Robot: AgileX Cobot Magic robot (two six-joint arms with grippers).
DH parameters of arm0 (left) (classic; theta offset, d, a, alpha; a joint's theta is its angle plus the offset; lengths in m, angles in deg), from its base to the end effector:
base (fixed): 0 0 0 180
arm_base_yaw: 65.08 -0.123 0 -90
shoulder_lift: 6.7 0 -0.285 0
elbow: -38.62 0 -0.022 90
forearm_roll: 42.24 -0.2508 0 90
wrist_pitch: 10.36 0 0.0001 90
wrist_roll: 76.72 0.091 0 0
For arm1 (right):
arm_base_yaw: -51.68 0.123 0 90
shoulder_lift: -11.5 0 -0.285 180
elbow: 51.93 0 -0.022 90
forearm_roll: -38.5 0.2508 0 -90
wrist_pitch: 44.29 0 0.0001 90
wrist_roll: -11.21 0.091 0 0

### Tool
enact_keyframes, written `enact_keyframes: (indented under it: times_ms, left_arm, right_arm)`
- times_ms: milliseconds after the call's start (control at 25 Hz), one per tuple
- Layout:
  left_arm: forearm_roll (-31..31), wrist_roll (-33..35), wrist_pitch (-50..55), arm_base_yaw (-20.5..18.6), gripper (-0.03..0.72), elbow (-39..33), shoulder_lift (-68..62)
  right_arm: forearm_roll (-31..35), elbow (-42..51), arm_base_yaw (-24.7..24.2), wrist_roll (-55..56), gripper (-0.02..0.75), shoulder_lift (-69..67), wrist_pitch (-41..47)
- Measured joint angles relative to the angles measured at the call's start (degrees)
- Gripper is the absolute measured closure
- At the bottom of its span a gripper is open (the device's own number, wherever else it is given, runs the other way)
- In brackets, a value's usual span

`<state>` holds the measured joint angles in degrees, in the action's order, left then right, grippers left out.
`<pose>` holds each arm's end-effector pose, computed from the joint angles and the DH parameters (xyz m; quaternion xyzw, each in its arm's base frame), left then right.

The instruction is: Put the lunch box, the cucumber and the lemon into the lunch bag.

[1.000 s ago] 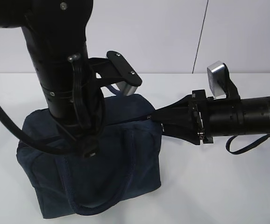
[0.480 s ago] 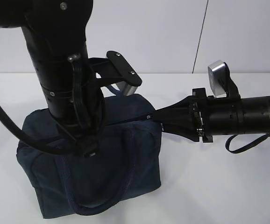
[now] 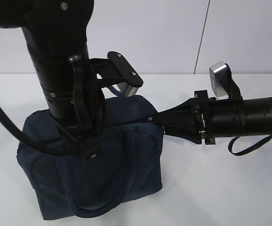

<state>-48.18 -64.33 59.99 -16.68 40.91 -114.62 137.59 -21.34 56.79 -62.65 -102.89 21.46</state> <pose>0.2334 -0.2495 0.2574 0.5185 0.8529 0.0361 0.0486 0.3032 0.1094 0.1668 -0.0234 0.7914 0.5809 0.1891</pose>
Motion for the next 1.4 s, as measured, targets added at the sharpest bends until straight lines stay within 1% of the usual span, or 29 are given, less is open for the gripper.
enact_keyframes:
  times_ms: [160,360,520,720,840,960,1200,1400]
  left_arm:
    - [0.1,0.0,0.0,0.0,0.682,0.0,0.0]
    - [0.1,0.0,0.0,0.0,0.682,0.0,0.0]
    - [0.1,0.0,0.0,0.0,0.682,0.0,0.0]
    - [0.1,0.0,0.0,0.0,0.682,0.0,0.0]
    - [0.1,0.0,0.0,0.0,0.683,0.0,0.0]
    - [0.1,0.0,0.0,0.0,0.683,0.0,0.0]
    - [0.1,0.0,0.0,0.0,0.683,0.0,0.0]
    - [0.2,0.0,0.0,0.0,0.683,0.0,0.0]
  right_arm:
    - [-2.1,0.0,-1.4,-0.1,0.479,0.0,0.3]
    - [-2.8,0.0,-3.8,-0.1,0.480,0.0,0.6]
    - [-3.1,0.0,-4.0,-1.8,0.481,0.0,0.6]
    - [-5.7,0.0,-4.0,-2.6,0.484,0.0,0.6]
    - [-6.3,0.0,-4.0,-2.7,0.528,0.0,-1.4]
    - [-7.7,0.0,-4.4,-2.7,0.536,0.0,-4.1]
    - [-7.1,0.0,-4.9,-2.7,0.542,0.0,-4.8]
    - [-6.9,0.0,-4.9,-1.4,0.542,0.0,-2.8]
